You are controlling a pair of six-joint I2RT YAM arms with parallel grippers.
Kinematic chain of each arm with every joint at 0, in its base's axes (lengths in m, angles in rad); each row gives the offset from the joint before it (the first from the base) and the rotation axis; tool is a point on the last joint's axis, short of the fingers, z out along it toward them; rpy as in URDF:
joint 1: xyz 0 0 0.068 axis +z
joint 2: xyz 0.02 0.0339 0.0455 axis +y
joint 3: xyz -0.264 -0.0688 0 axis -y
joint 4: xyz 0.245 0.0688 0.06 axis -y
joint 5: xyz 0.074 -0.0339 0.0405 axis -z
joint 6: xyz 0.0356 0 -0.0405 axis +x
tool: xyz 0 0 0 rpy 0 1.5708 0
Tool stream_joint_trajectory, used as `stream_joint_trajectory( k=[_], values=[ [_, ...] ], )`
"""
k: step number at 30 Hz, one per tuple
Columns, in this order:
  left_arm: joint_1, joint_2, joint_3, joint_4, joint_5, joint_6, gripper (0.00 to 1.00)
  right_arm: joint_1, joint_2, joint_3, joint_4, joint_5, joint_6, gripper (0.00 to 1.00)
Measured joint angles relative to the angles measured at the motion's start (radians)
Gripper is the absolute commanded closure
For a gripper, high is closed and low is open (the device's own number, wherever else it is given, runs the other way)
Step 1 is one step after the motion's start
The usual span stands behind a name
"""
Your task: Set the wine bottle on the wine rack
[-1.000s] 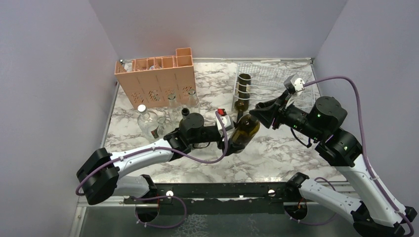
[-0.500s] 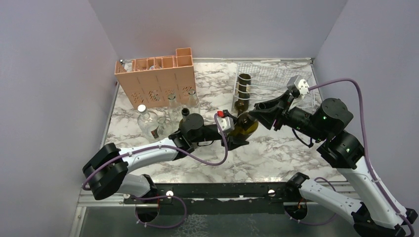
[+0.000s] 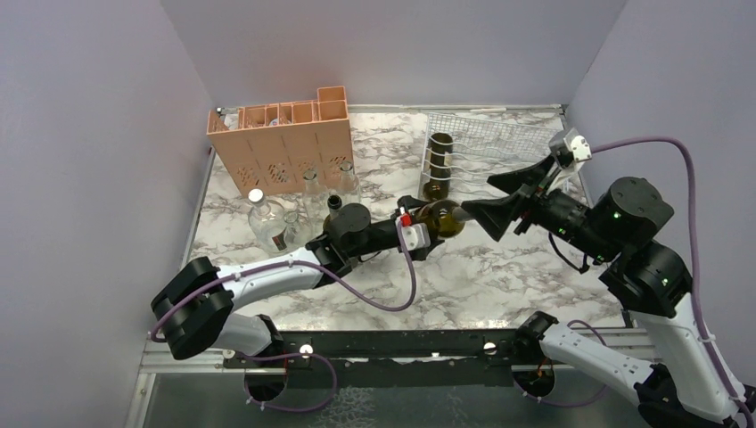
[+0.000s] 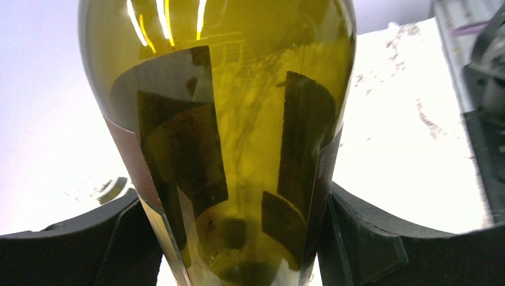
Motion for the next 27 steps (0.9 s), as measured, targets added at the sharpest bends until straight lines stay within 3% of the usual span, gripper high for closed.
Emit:
stream_joint_trajectory(
  k=[12, 17, 27],
  values=[
    [0.000, 0.125, 0.225, -0.005, -0.029, 0.655, 1.00, 0.000, 0.035, 0.098, -0.245, 0.109, 0.016, 0.20],
    [0.010, 0.138, 0.249, 0.002, -0.045, 0.894, 1.00, 0.000, 0.037, 0.070, -0.348, 0.146, 0.033, 0.21],
    [0.030, 0.183, 0.249, -0.001, -0.038, 1.180, 1.00, 0.000, 0.105, 0.021, -0.494, 0.219, 0.121, 0.30]
  ],
)
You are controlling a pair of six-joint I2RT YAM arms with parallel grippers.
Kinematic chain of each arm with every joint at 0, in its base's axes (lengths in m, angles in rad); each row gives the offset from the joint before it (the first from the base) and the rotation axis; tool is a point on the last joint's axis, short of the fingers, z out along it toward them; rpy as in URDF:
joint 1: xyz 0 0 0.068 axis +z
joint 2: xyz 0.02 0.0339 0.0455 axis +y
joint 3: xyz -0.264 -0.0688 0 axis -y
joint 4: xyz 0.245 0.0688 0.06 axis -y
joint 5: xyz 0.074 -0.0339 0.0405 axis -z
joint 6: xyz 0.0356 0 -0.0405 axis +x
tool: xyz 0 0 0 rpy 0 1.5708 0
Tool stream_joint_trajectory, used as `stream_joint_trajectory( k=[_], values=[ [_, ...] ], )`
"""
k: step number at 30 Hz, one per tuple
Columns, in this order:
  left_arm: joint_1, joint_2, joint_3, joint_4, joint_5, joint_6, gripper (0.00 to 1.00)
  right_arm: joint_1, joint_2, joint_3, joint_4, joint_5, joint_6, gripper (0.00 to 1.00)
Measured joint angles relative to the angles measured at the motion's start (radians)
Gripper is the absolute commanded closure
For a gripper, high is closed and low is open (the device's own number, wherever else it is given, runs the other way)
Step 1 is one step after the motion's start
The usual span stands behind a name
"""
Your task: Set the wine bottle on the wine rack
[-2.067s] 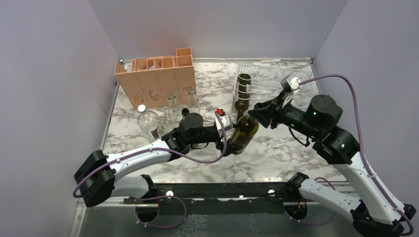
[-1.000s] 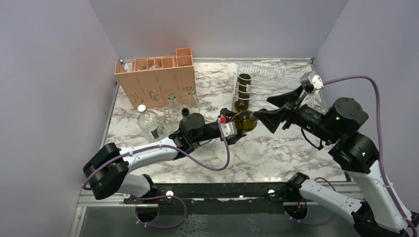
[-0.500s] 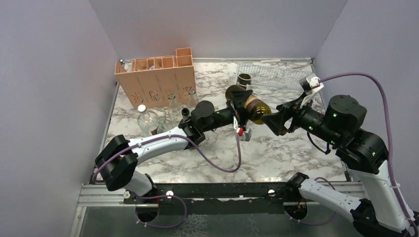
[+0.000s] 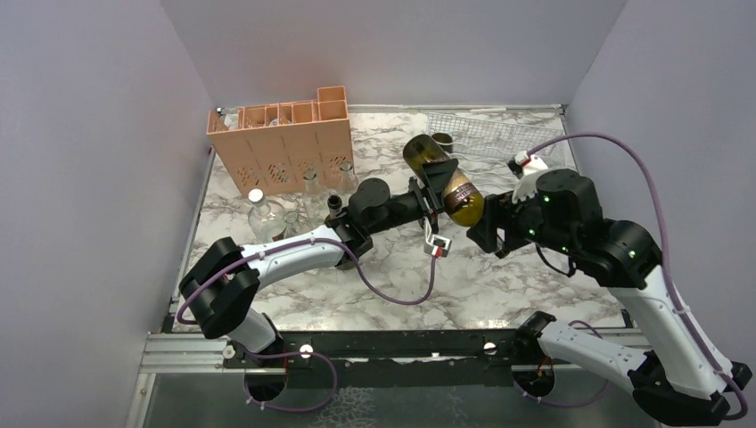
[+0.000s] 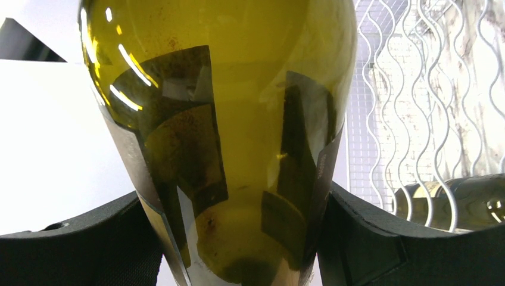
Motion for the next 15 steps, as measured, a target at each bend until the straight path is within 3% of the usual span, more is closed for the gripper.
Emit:
stream_joint_trajectory(
  k=[11, 15],
  values=[
    [0.003, 0.001, 0.001, -0.028, 0.034, 0.112, 1.00, 0.000, 0.024, -0.160, 0.043, -0.010, 0.028, 0.43],
    [0.003, 0.001, 0.000, -0.057, 0.033, 0.125, 1.00, 0.000, 0.026, -0.192, 0.073, -0.021, 0.028, 0.52]
  ],
)
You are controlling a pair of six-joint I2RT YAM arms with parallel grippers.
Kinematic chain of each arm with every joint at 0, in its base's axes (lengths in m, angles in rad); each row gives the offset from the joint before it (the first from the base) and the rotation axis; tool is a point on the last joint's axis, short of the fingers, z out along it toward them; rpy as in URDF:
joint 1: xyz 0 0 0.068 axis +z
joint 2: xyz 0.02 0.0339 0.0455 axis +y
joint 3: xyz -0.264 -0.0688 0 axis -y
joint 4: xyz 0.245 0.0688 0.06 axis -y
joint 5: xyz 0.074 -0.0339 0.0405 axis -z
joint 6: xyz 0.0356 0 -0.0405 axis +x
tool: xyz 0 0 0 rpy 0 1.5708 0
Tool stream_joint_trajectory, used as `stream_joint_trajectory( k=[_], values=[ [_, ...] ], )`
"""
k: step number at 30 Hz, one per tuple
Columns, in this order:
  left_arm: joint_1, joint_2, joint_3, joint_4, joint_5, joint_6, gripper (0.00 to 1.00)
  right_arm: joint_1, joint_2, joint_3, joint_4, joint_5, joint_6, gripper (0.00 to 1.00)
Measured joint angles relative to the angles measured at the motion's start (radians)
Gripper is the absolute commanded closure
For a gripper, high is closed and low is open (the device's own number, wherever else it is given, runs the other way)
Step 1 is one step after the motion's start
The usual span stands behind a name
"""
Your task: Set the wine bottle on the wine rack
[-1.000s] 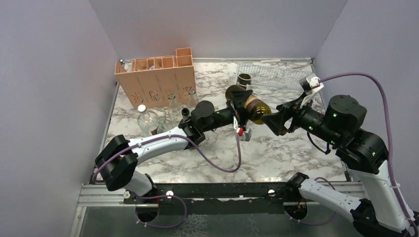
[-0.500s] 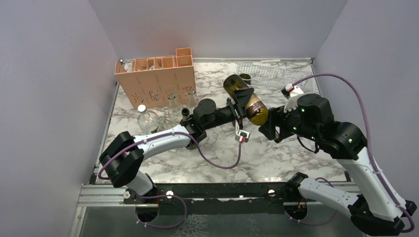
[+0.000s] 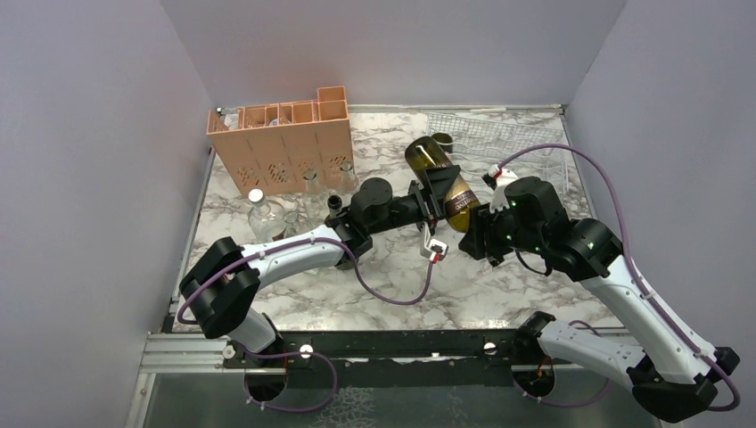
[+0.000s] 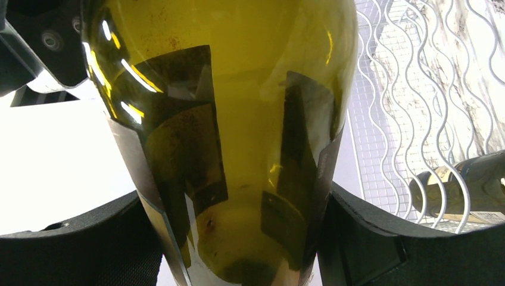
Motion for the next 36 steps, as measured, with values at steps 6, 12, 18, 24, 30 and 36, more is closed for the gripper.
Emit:
stream_joint_trajectory(
  k=[6, 12, 18, 24, 30, 36],
  values=[
    [0.002, 0.000, 0.000, -0.022, -0.011, -0.009, 1.00, 0.013, 0.001, -0.019, 0.032, -0.045, -0.011, 0.97],
    [0.003, 0.000, 0.000, -0.041, -0.013, -0.023, 0.77, 0.011, 0.000, -0.029, 0.037, -0.047, -0.003, 0.99],
    [-0.002, 0.000, 0.001, -0.022, -0.032, -0.053, 0.01, 0.012, -0.007, -0.029, 0.039, -0.023, -0.002, 0.99],
    [-0.027, -0.003, 0.003, 0.012, -0.095, -0.112, 0.01, 0.011, -0.016, -0.030, 0.048, 0.105, 0.033, 0.99],
    [-0.039, -0.045, 0.003, 0.015, -0.138, -0.273, 0.01, 0.009, -0.011, -0.064, 0.031, 0.245, 0.103, 0.99],
    [-0.041, -0.116, 0.011, 0.047, -0.332, -0.595, 0.01, 0.005, -0.014, -0.136, 0.026, 0.251, 0.153, 0.99]
  ],
)
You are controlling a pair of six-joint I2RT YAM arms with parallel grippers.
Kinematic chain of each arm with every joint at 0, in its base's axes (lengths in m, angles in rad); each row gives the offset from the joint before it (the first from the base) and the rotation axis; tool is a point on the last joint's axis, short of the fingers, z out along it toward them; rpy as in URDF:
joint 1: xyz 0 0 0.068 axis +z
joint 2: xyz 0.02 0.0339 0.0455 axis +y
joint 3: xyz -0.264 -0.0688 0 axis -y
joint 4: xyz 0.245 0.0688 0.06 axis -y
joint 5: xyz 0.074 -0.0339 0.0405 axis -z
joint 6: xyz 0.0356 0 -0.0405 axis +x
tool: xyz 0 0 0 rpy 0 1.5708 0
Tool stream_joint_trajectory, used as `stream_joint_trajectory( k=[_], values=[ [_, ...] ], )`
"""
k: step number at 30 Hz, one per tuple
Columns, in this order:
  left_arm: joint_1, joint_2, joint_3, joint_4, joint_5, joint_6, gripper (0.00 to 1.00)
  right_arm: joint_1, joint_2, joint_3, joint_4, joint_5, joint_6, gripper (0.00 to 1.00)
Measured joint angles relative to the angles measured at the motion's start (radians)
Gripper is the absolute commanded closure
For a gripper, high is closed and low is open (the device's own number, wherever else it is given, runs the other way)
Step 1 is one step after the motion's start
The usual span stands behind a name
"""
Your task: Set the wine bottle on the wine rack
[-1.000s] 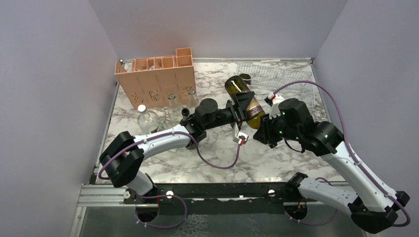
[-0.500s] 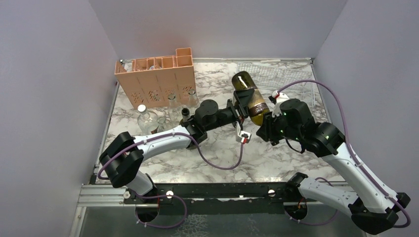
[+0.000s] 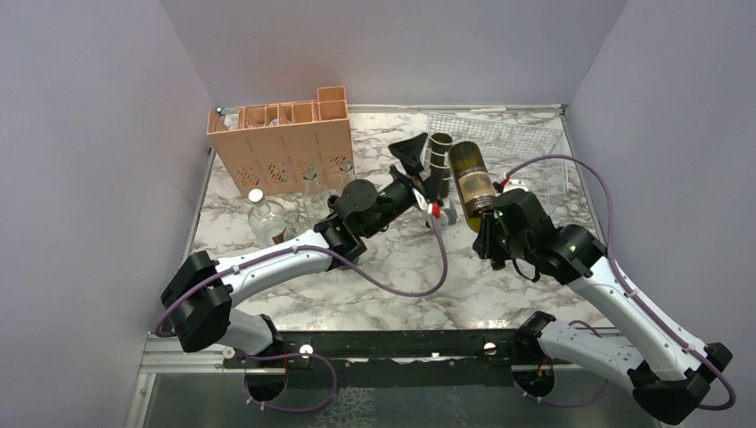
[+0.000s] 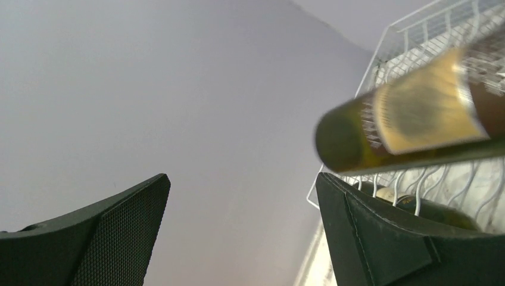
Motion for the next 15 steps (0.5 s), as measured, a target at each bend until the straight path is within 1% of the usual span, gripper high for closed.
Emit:
stream_joint_trajectory(
  k=[4, 7, 10, 15],
  values=[
    [0.000, 0.000, 0.050, 0.005, -0.222, -0.263, 0.01, 0.000, -0.017, -0.060, -0.001, -0.039, 0.027, 0.99],
    [0.000, -0.009, 0.069, -0.003, -0.331, -0.429, 0.01, 0.000, -0.030, -0.087, -0.006, -0.064, 0.051, 0.99],
    [-0.002, -0.035, 0.073, -0.082, -0.381, -0.605, 0.01, 0.000, -0.041, -0.101, -0.012, -0.077, 0.080, 0.99],
    [-0.005, -0.050, 0.158, -0.303, -0.396, -0.899, 0.02, 0.000, -0.065, -0.140, -0.006, -0.101, 0.117, 0.99]
  ],
)
